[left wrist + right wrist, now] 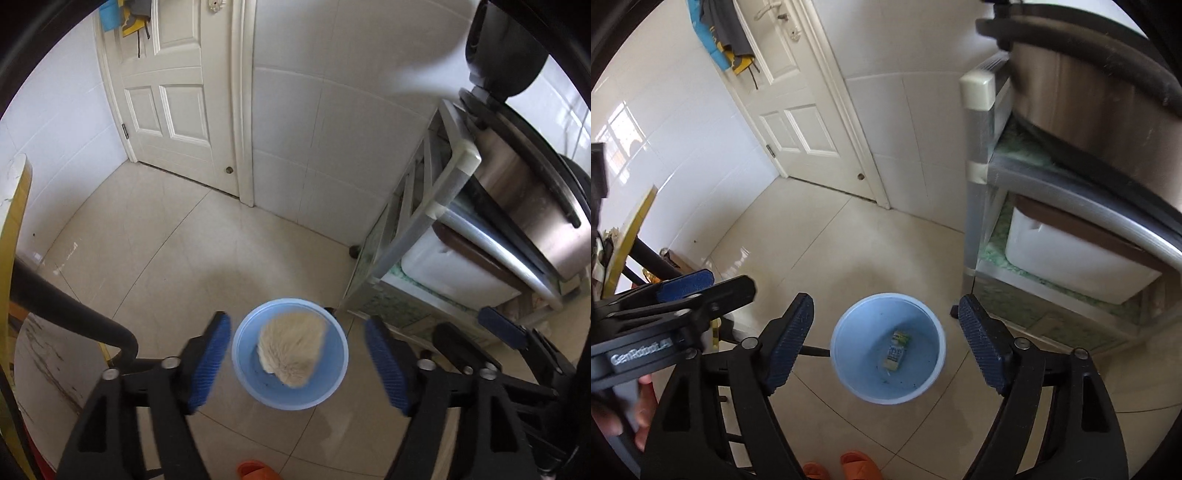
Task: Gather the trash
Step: 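Carry bun and carton to the blue bin and open both tools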
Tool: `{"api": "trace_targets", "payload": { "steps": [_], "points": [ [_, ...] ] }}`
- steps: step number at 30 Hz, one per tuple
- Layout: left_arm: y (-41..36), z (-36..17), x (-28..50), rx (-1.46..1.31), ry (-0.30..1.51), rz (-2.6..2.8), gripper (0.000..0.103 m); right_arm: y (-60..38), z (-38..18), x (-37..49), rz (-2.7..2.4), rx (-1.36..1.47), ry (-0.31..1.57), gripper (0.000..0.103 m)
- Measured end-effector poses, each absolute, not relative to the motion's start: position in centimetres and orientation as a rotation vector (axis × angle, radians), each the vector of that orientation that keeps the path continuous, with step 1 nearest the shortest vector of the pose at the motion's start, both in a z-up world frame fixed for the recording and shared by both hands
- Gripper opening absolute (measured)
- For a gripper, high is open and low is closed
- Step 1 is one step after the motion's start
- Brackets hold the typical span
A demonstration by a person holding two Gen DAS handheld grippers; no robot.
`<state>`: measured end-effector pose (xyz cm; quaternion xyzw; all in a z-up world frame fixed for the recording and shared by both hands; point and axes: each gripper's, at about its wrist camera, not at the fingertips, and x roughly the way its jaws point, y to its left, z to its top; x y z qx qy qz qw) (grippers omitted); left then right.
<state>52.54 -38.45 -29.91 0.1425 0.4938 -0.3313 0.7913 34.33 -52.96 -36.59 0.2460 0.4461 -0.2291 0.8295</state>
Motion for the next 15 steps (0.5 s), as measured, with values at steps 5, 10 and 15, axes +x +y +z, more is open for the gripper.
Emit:
{"api": "trace_targets", "payload": {
  "steps": [5, 10, 15],
  "points": [
    [-38.2, -28.7, 51.9, 0.306, 1.043, -0.698, 0.075, -53.2, -35.3, 33.8, -0.490, 0.515, 0.933, 0.079],
    [-36.3, -25.3, 49.4, 0.289, 0.972, -0.688, 0.075, -52.2, -33.1, 33.4, -0.466, 0.496, 0.896, 0.079],
    [-32.4, -20.7, 46.5, 0.262, 0.848, -0.637, 0.081, -50.2, -29.4, 33.0, -0.424, 0.459, 0.830, 0.080]
  ]
}}
